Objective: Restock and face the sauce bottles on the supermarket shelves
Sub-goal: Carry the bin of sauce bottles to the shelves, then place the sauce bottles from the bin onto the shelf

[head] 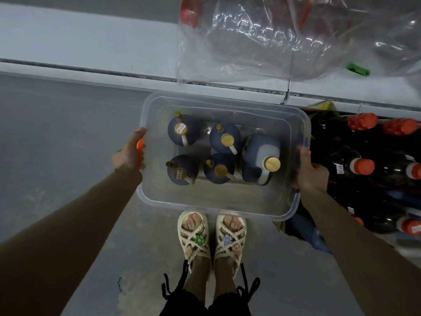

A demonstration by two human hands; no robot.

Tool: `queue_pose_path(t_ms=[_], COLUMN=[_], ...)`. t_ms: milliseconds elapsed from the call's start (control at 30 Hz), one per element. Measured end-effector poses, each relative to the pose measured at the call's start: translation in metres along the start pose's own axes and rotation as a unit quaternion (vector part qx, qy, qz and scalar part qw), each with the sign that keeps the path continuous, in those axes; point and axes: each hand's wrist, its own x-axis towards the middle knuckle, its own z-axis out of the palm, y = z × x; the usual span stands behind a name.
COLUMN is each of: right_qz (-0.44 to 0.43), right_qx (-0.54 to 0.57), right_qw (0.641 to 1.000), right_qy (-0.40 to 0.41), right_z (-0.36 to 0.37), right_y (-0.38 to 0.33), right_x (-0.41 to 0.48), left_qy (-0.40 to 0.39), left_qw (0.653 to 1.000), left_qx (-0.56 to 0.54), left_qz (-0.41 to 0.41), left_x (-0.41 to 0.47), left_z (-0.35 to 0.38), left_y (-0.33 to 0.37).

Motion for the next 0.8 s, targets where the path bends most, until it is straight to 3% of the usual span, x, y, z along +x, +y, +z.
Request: queue_pose_path(t_ms=[633,800], right_qz=[-0.004,-0.047], right_qx=[-0.005,-0.014], right_qw=[1.000,0.998], right_qy=[-0.030,-0.050], right_z=[-0.004,-0.009], right_y=[0.019,0.017], right_x=[0.010,-0.012], left_qy=[-0.032,0.002], left_qw=[0.998,0.995], left_qx=[0.048,0.072], left_qz=[-0.009,0.073], left_x=[0.003,-0.018], left_z=[0.000,-0.002], left_y=[-0.002,-0.012])
